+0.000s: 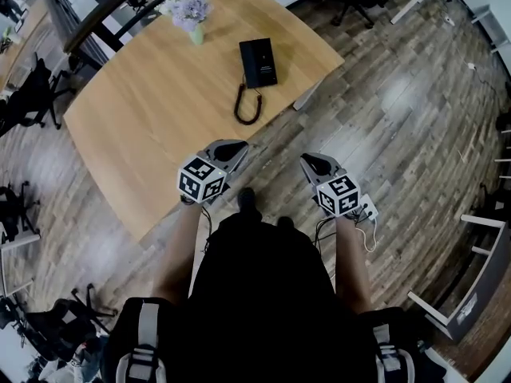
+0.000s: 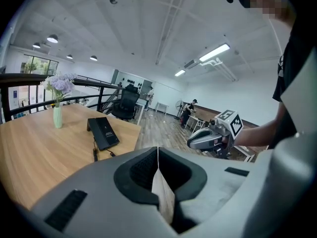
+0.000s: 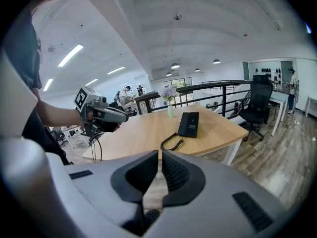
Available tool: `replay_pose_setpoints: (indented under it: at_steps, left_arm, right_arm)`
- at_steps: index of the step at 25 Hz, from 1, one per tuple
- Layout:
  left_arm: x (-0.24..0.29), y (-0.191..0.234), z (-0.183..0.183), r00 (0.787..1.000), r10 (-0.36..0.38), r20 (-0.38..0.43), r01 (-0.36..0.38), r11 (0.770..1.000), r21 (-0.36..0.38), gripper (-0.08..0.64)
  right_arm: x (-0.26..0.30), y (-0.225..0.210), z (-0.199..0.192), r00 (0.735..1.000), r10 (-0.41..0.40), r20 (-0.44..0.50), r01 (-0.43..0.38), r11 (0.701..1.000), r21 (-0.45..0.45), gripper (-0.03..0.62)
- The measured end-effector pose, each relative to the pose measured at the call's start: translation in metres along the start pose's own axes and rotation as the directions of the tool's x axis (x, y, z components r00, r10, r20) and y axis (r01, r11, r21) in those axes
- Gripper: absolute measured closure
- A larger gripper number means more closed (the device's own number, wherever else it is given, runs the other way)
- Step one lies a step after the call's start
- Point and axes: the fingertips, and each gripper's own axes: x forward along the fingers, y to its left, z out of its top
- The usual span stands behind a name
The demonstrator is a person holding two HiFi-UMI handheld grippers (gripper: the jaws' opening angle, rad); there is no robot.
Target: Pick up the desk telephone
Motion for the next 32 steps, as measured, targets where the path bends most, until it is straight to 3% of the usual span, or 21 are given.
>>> replay_pose_setpoints:
  at_steps: [19, 32]
  left_arm:
    - [0.0, 0.037, 0.001, 0.998, -0.05, -0.028, 0.05, 0.999, 0.004, 0.538]
    - [0.029, 0.054, 0.025, 0.999, 0.036, -0.014, -0.036, 0.999, -0.025, 0.538]
  right_arm:
    - [0.025, -0.01, -0.001, 0.998, -0.069, -0.006, 0.069, 0.996, 0.062, 0.554]
    - [0.043, -0.065, 0.021, 1.0, 0.0, -0.02, 0.0, 0.999, 0.033, 0.554]
